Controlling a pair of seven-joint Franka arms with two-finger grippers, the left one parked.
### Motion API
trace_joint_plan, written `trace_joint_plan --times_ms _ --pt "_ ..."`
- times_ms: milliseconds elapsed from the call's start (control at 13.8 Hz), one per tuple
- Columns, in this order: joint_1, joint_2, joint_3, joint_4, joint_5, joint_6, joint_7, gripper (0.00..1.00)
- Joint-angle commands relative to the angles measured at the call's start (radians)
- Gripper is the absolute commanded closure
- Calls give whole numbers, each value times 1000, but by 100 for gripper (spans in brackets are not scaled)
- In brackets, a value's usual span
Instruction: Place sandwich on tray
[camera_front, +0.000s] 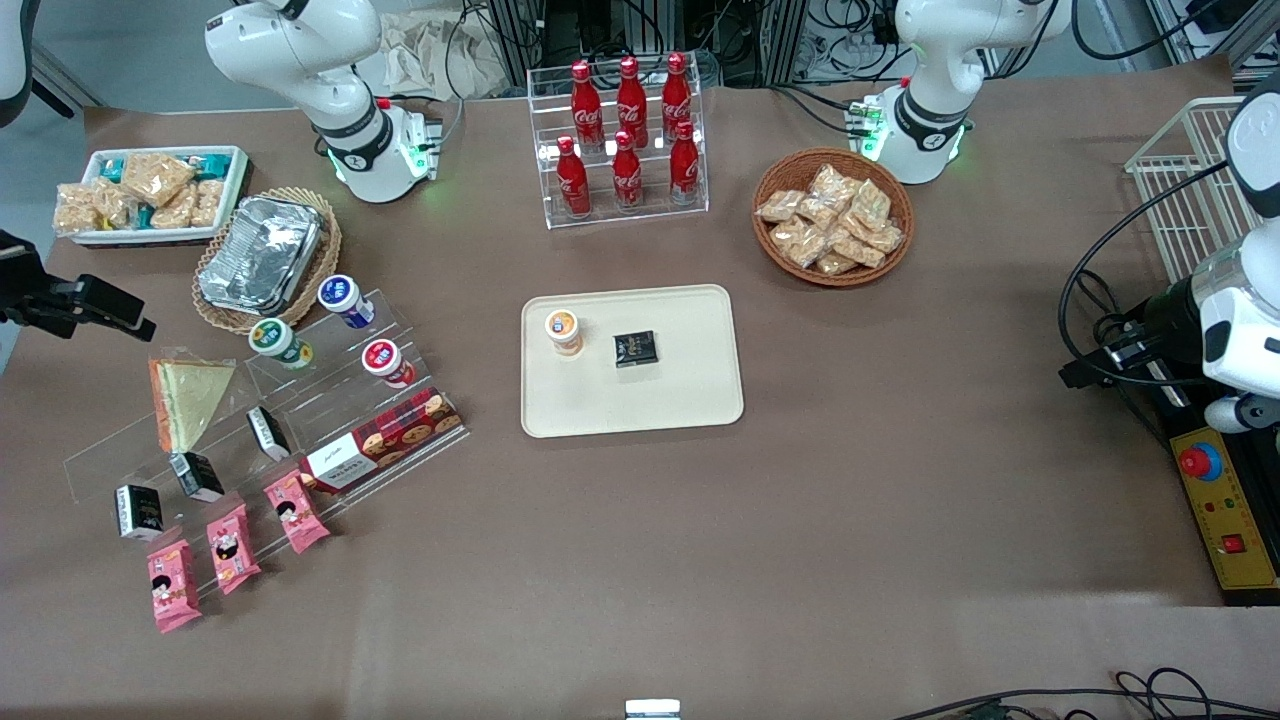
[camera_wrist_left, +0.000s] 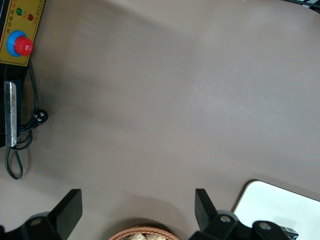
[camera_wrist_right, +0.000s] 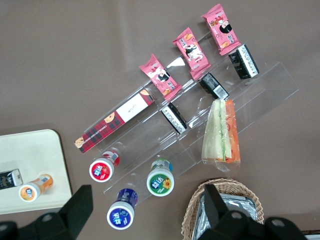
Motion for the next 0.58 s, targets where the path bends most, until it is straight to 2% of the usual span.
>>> trace_joint_plan --times_ms 0,509 --pt "-6 -5 -2 8 27 -12 16 1" --pt "-14 4 -8 8 18 -14 22 1"
